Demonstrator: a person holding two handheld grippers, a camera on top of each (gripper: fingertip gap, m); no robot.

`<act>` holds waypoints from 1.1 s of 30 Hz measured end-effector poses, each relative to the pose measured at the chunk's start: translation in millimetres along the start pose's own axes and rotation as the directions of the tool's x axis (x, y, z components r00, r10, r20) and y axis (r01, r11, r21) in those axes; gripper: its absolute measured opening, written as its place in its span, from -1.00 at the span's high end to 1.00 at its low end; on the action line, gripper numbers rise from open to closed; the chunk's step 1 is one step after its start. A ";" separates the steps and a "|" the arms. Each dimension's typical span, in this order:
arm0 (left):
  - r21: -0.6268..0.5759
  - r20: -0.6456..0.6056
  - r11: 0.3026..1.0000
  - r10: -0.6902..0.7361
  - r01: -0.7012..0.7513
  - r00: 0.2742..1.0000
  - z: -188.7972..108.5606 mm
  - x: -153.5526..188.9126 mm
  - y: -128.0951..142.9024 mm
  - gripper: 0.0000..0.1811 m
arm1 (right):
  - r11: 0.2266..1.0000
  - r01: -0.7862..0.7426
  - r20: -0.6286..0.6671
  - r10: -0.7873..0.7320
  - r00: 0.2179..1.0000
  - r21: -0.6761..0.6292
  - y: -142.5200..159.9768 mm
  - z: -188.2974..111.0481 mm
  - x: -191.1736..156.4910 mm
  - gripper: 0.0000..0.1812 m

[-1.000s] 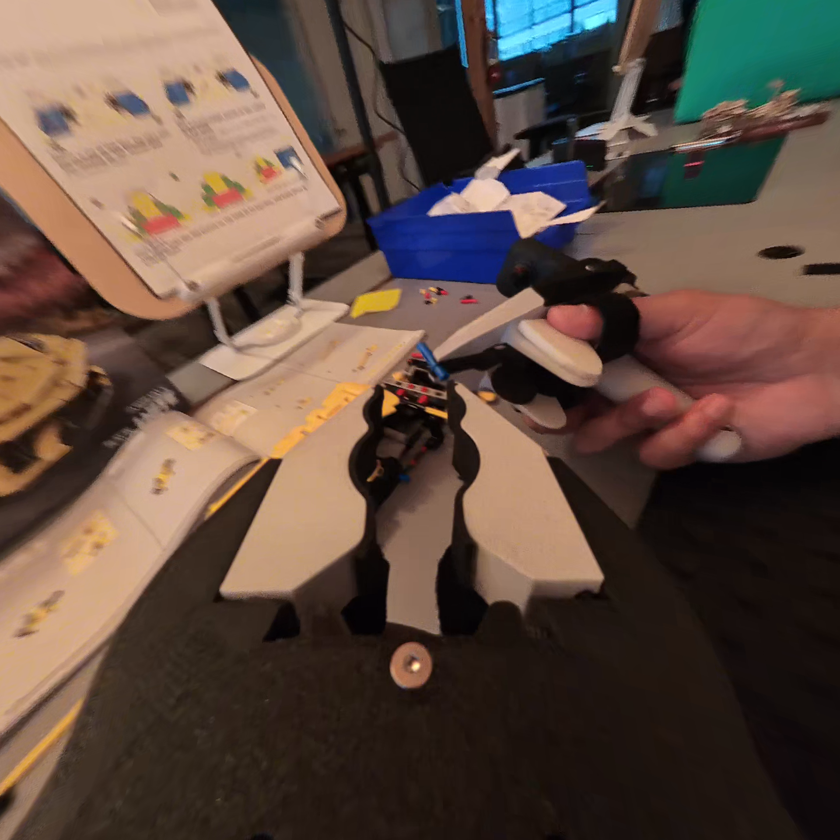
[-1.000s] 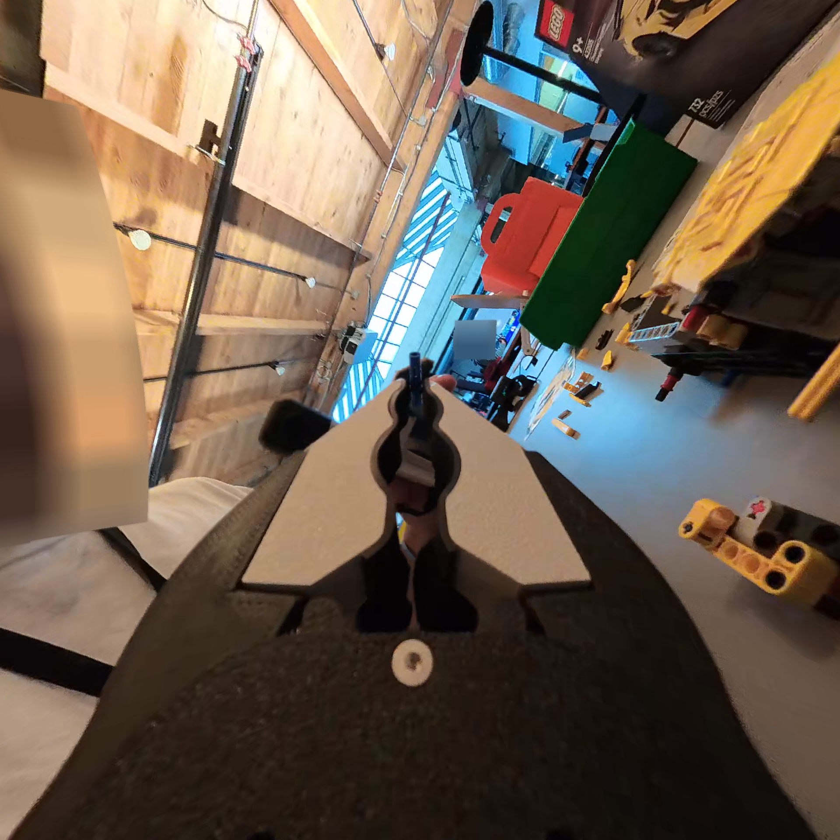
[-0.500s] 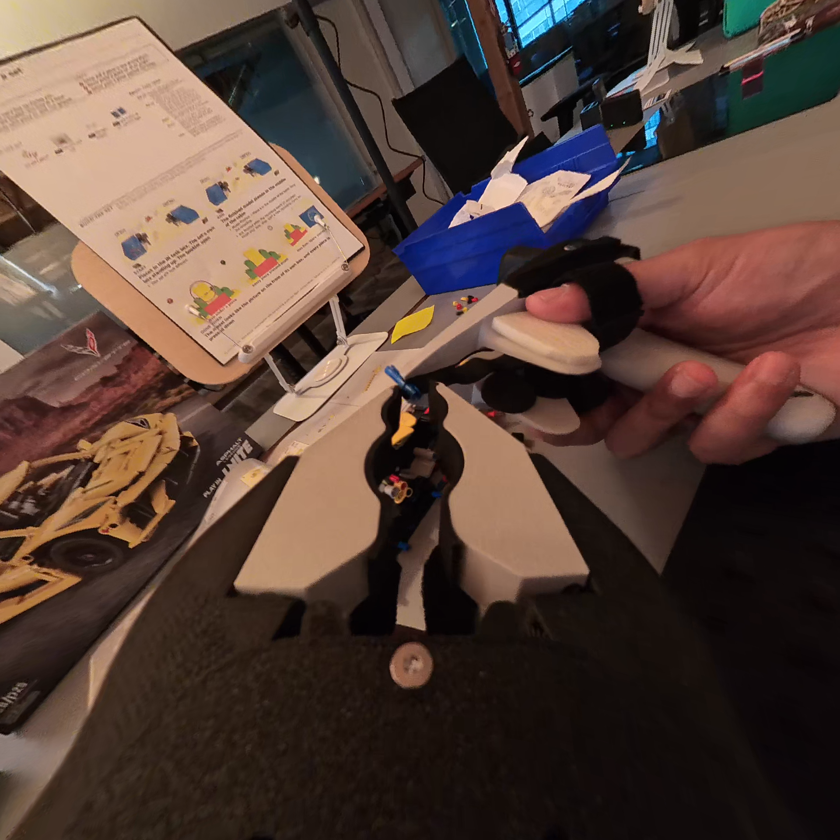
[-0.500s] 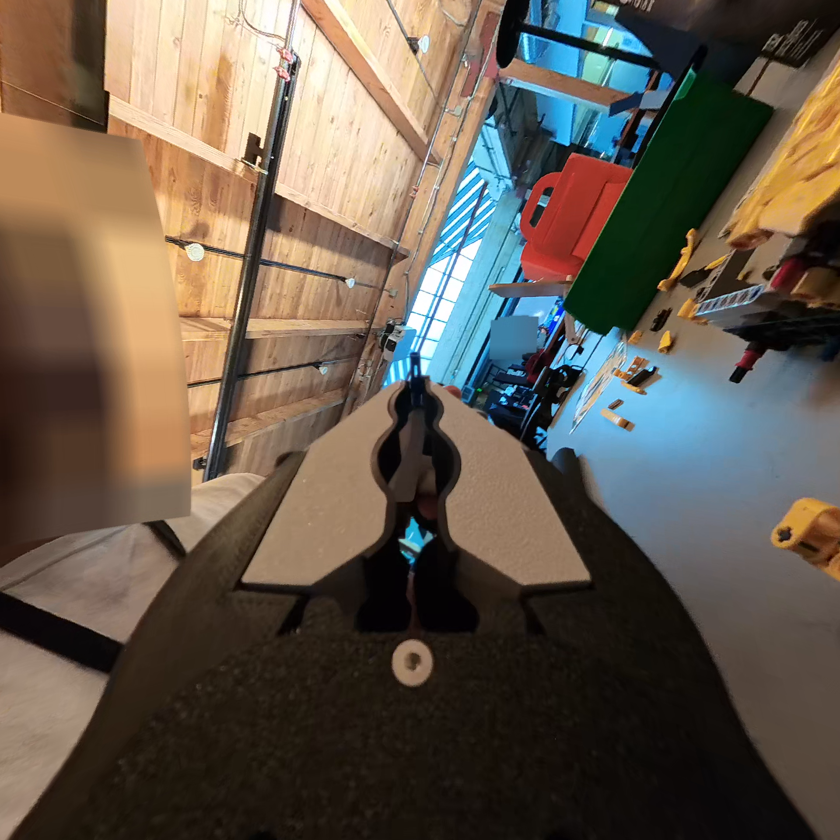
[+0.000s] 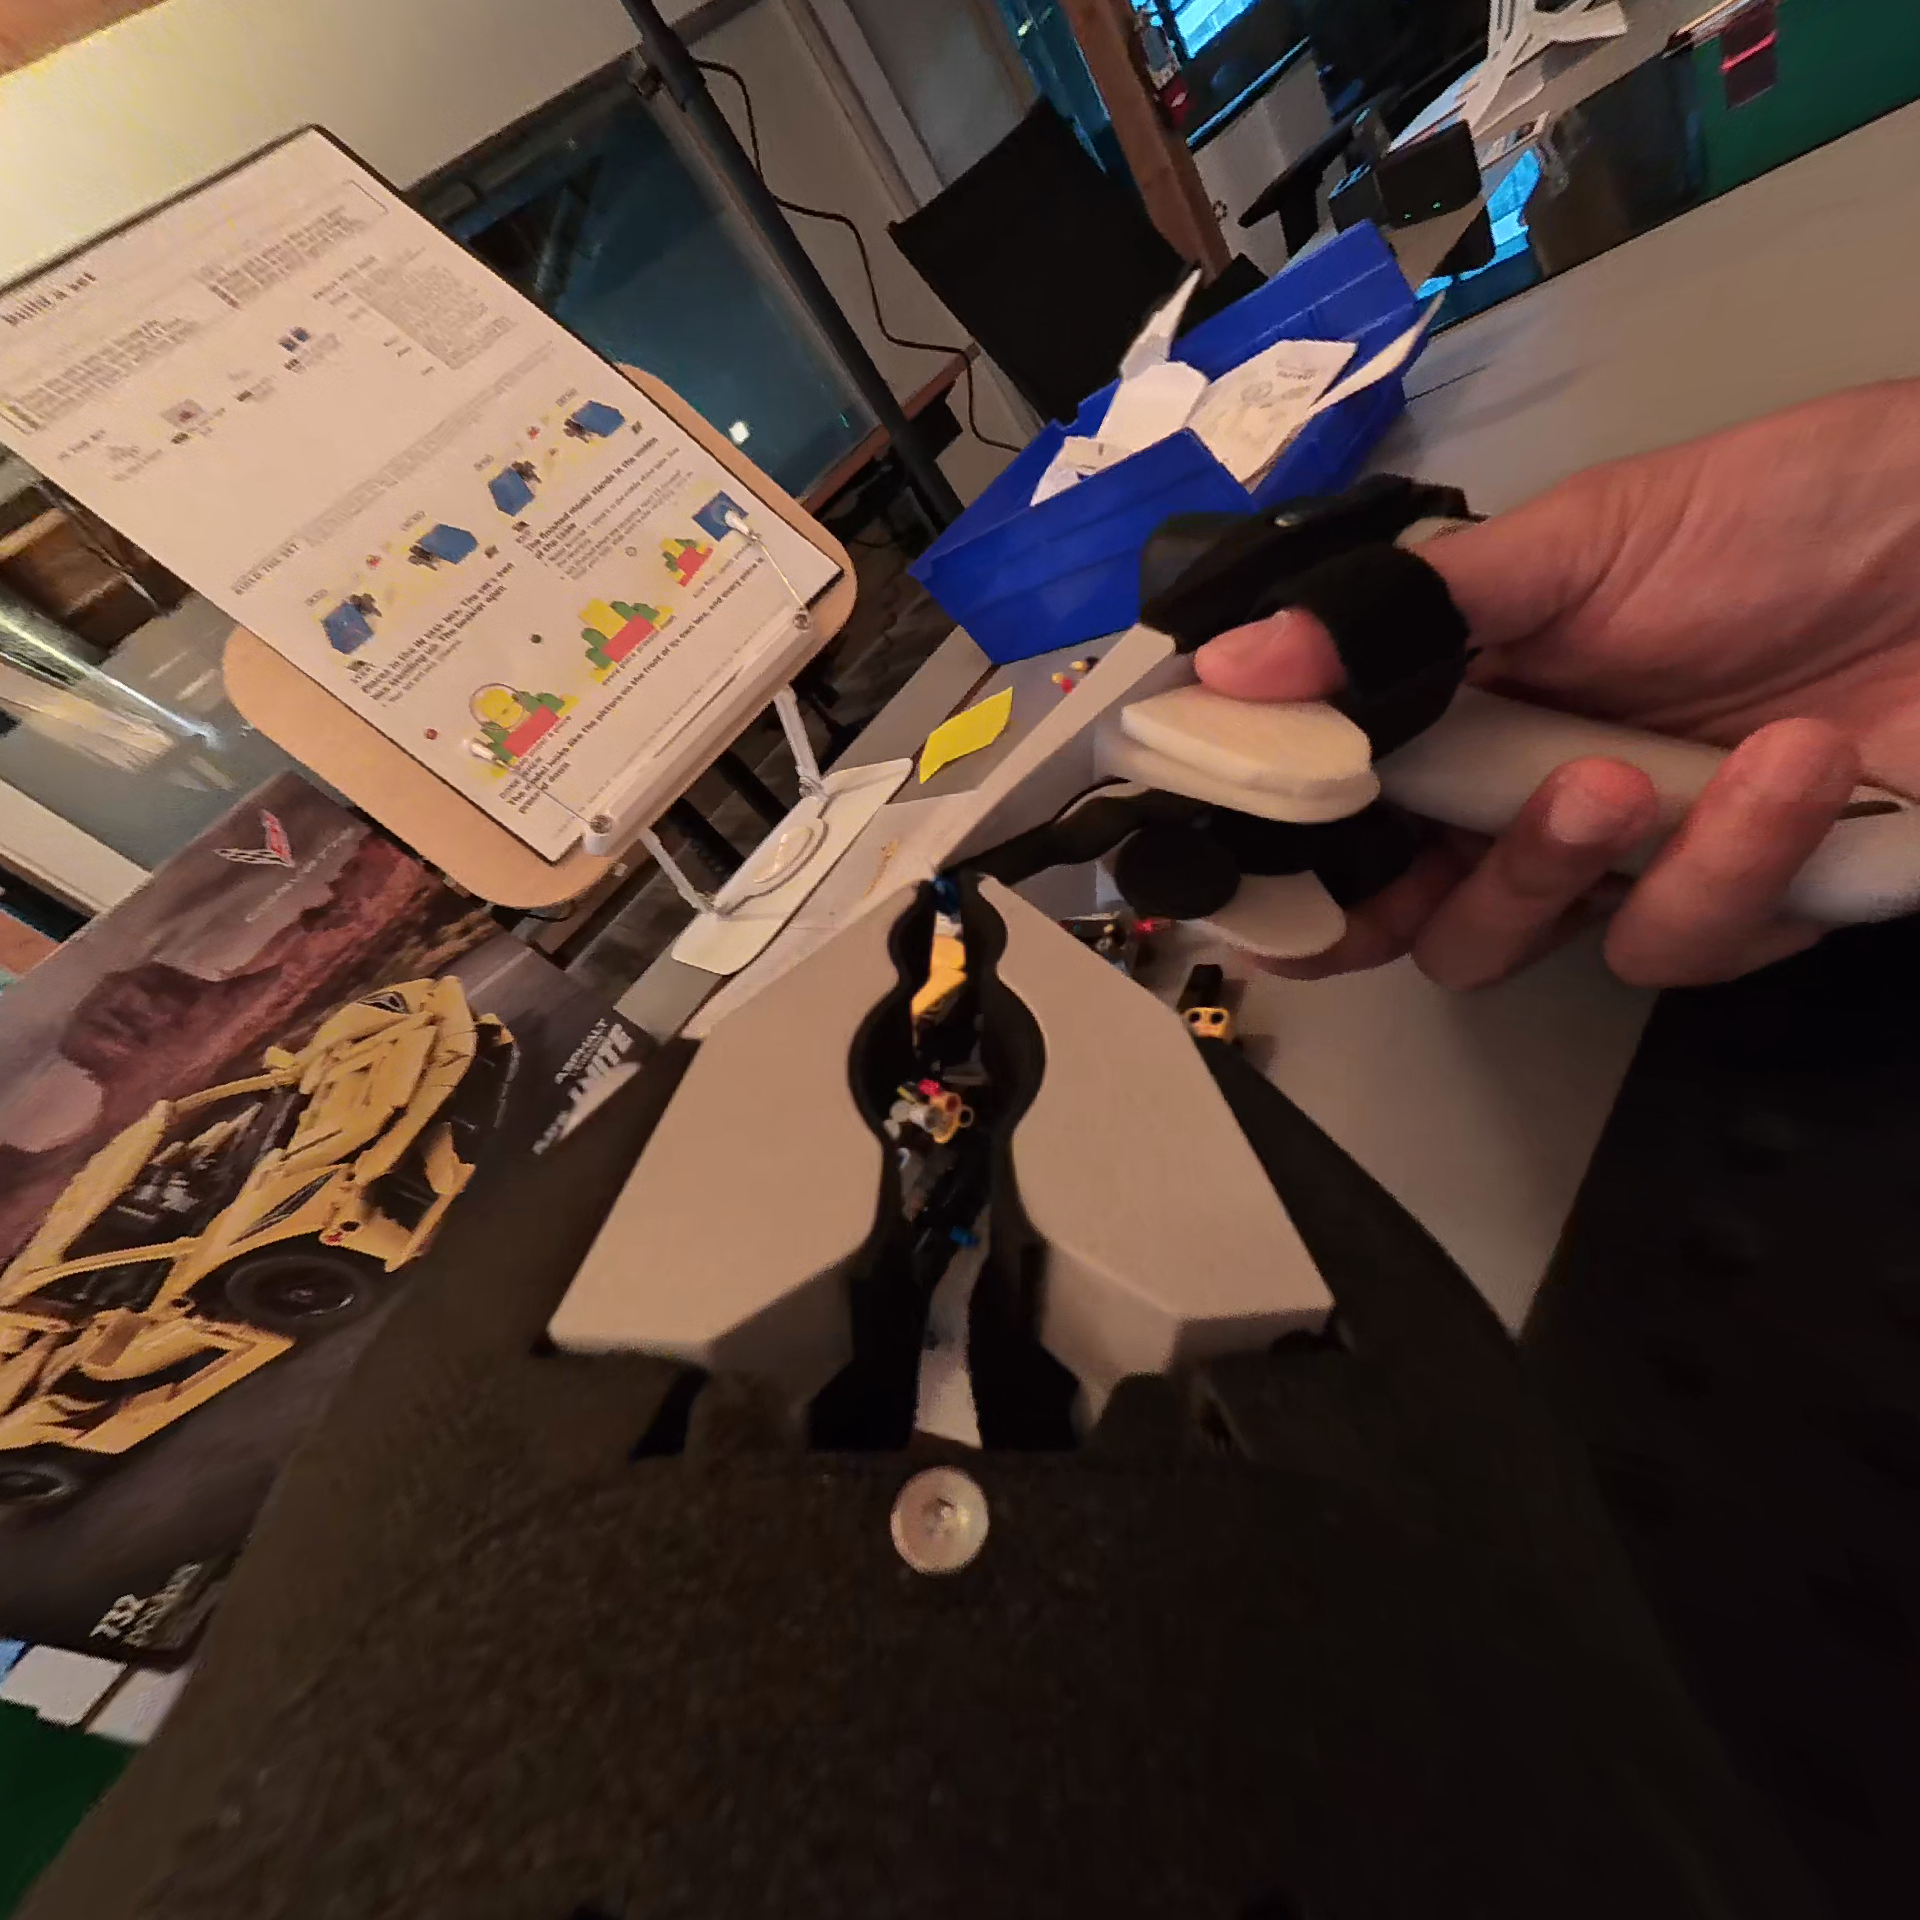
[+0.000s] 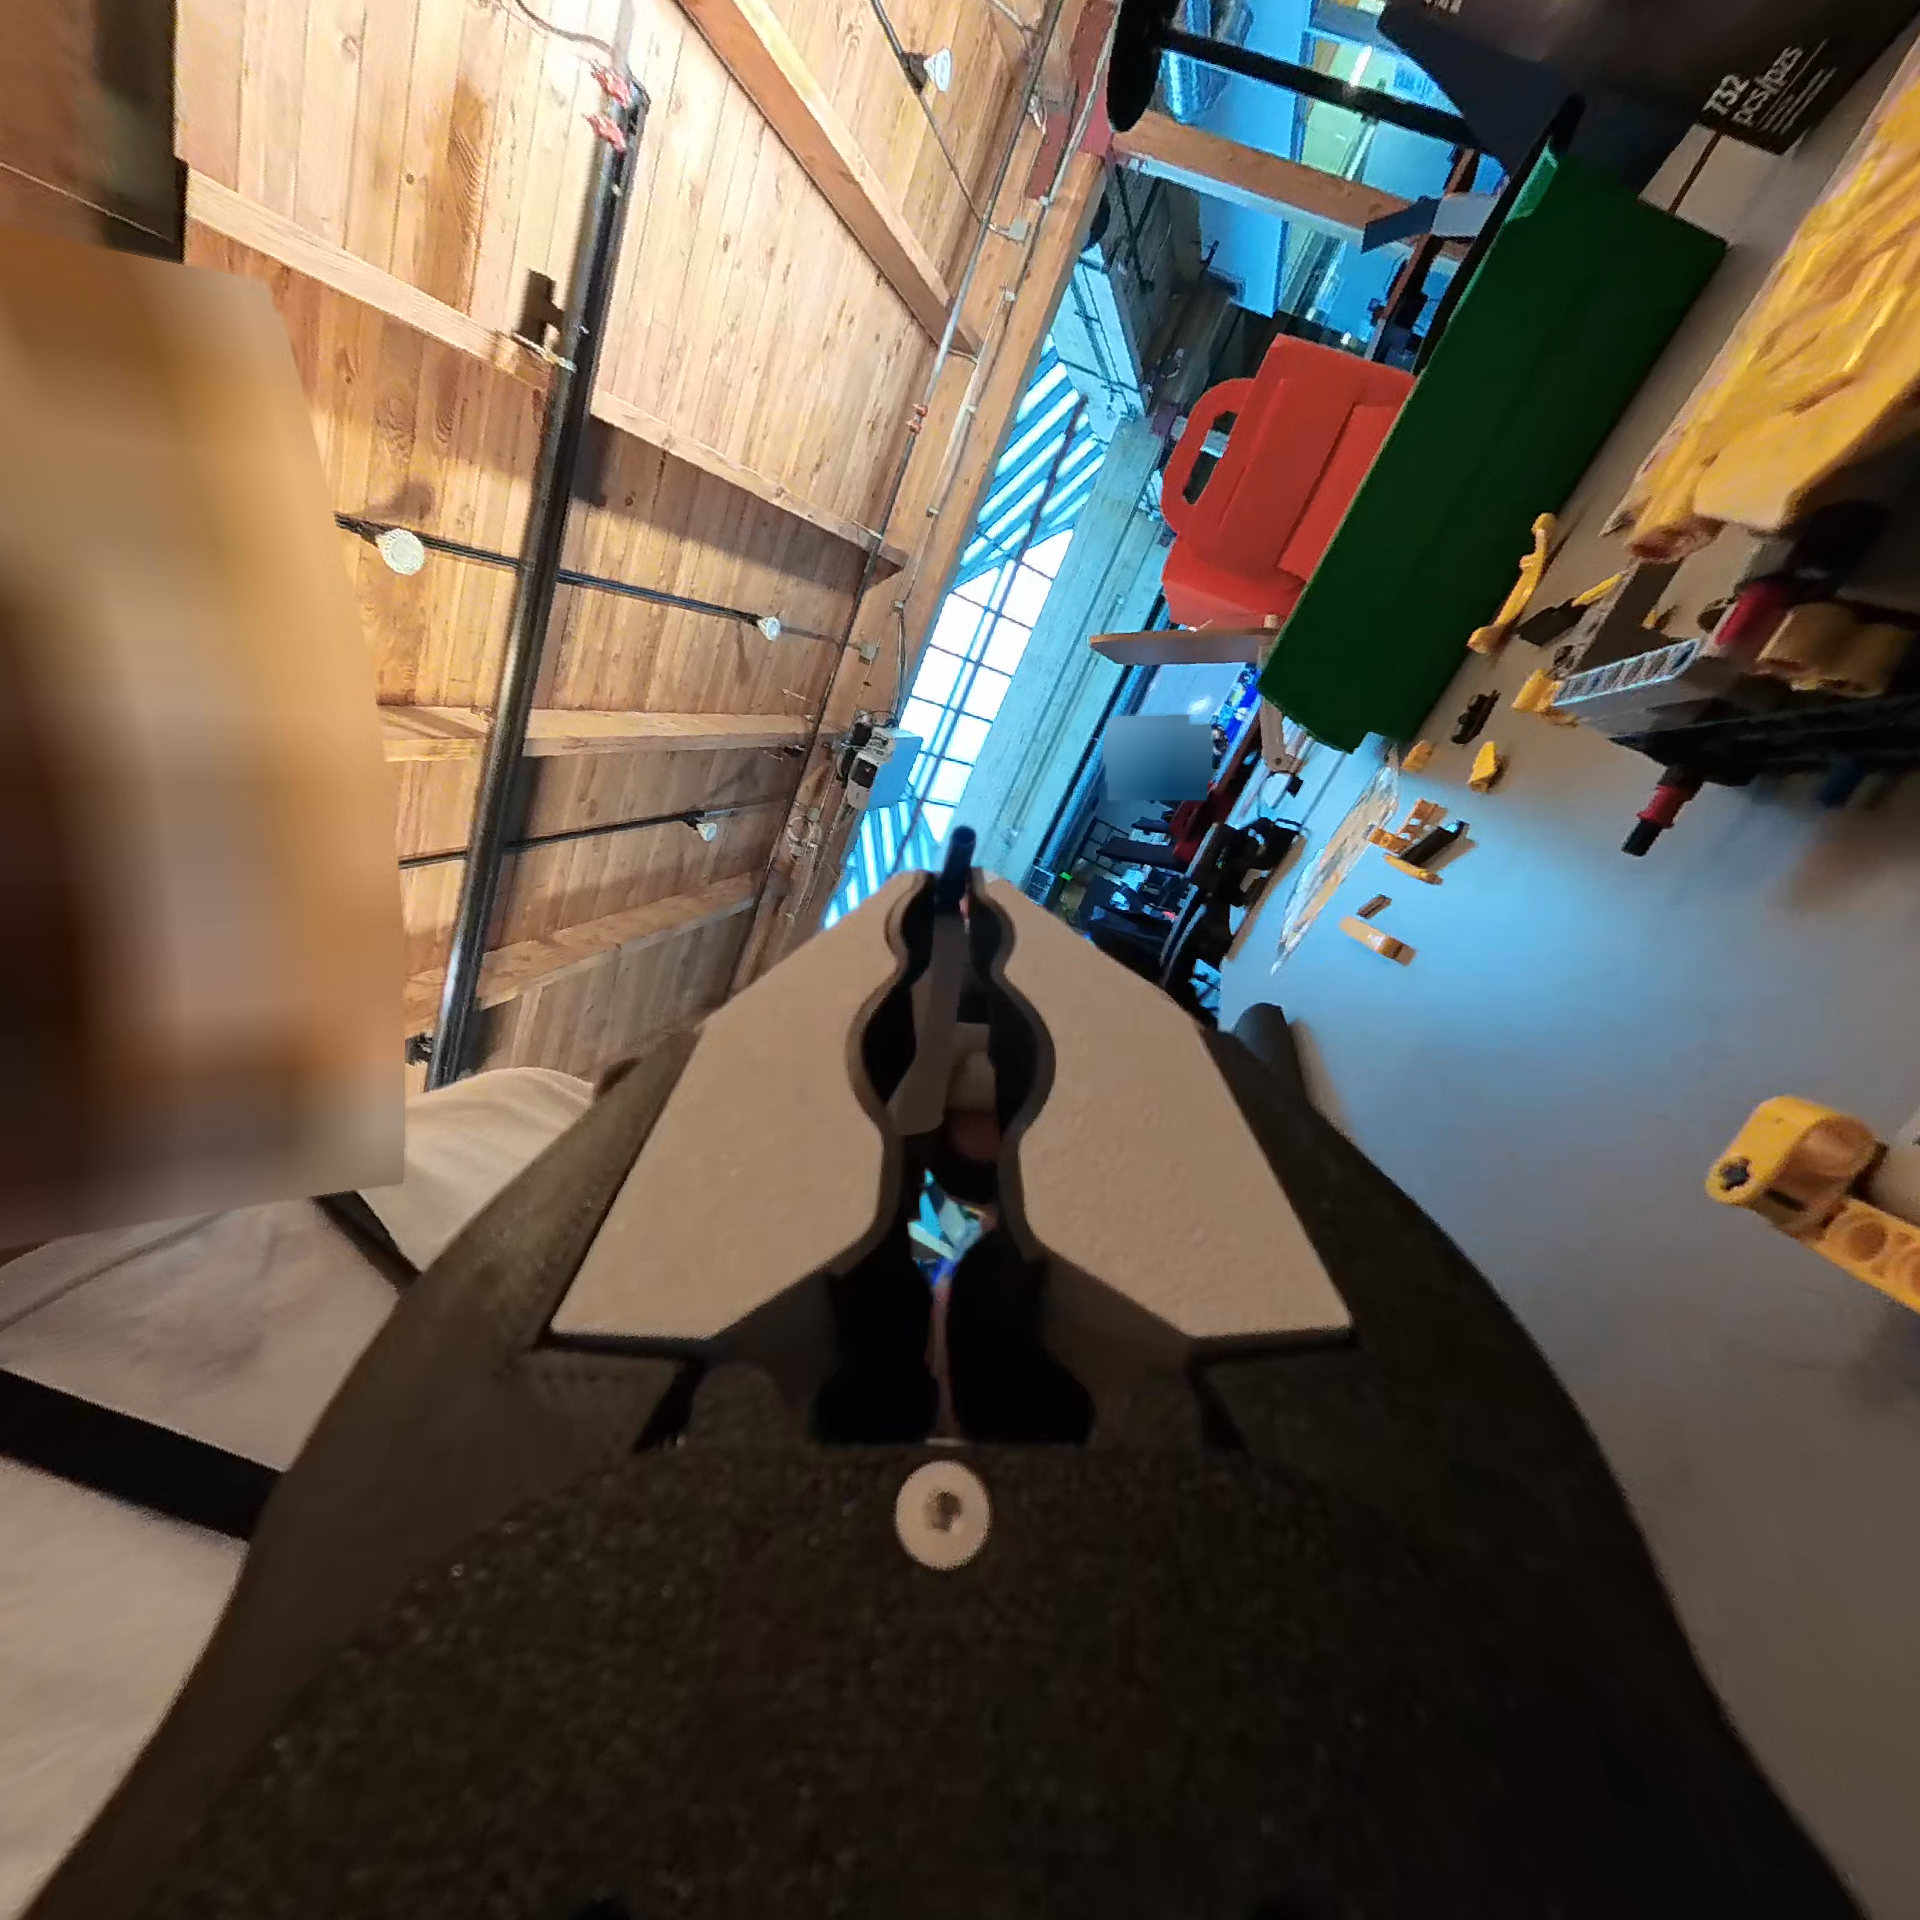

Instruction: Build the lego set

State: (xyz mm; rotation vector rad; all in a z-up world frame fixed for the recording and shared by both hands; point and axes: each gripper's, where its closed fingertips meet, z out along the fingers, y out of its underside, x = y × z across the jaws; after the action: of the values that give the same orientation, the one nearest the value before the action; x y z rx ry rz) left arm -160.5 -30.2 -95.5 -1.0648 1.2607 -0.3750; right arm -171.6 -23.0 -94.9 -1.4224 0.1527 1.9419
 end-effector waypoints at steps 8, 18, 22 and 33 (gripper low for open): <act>0.057 -0.100 0.990 -0.125 0.131 0.987 -5.8 3.1 -8.4 0.96 | 0.998 0.039 0.017 -0.039 0.999 -0.038 -8.4 -7.8 -9.3 0.91; 0.055 -0.122 0.993 -0.102 0.109 0.987 -6.0 9.3 -6.9 0.96 | 0.998 0.017 0.017 -0.016 1.000 -0.060 -1.9 -9.0 -4.7 0.97; 0.050 -0.114 0.992 -0.108 0.115 0.988 -4.9 7.7 -4.5 0.96 | 1.000 0.003 0.006 -0.003 1.000 -0.026 -3.4 -8.5 -1.8 0.97; 0.048 -0.100 0.987 -0.147 0.153 0.984 -1.8 3.4 -2.2 0.84 | 1.000 -0.010 0.012 0.010 1.000 -0.016 -3.6 -5.9 -2.2 0.97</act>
State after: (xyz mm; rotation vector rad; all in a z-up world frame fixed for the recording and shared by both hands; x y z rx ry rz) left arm -160.3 -34.6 -95.6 -1.1085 1.2513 -0.5790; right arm -164.5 -24.3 -94.2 -1.4223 0.1398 1.9633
